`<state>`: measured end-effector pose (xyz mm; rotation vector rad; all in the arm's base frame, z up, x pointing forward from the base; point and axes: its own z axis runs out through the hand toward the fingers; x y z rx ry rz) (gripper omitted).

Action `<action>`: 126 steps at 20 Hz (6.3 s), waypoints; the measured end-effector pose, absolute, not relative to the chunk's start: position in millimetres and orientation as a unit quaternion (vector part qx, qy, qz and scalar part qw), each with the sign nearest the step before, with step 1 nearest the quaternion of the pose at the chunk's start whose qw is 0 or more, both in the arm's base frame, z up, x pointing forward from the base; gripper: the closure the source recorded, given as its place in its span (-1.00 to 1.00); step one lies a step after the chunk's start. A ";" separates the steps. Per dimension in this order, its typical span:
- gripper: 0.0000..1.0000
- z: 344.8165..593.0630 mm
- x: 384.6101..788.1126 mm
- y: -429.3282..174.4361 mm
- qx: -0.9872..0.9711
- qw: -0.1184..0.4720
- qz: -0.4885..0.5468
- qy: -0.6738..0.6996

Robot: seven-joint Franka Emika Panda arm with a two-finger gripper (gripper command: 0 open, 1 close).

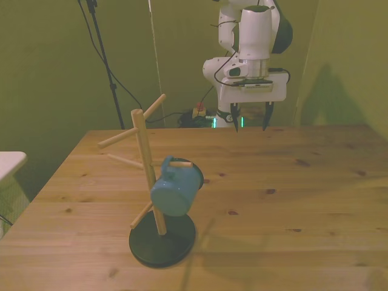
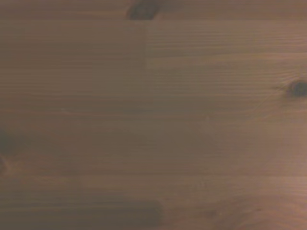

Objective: Unload the mug

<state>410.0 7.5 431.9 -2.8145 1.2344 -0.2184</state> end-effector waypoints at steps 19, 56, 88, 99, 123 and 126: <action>-1.00 478.9 527.4 -58.7 -0.805 -0.020 -0.336 0.489; 1.00 447.8 674.6 -109.7 -0.732 0.037 -0.437 0.521; 1.00 463.4 666.5 -98.6 -0.724 0.054 -0.443 0.526; 1.00 475.9 669.3 -63.5 -0.731 0.072 -0.448 0.510; 1.00 485.3 648.6 47.9 -0.899 0.103 -0.096 0.415; 1.00 466.1 638.2 49.8 -0.905 0.080 -0.086 0.409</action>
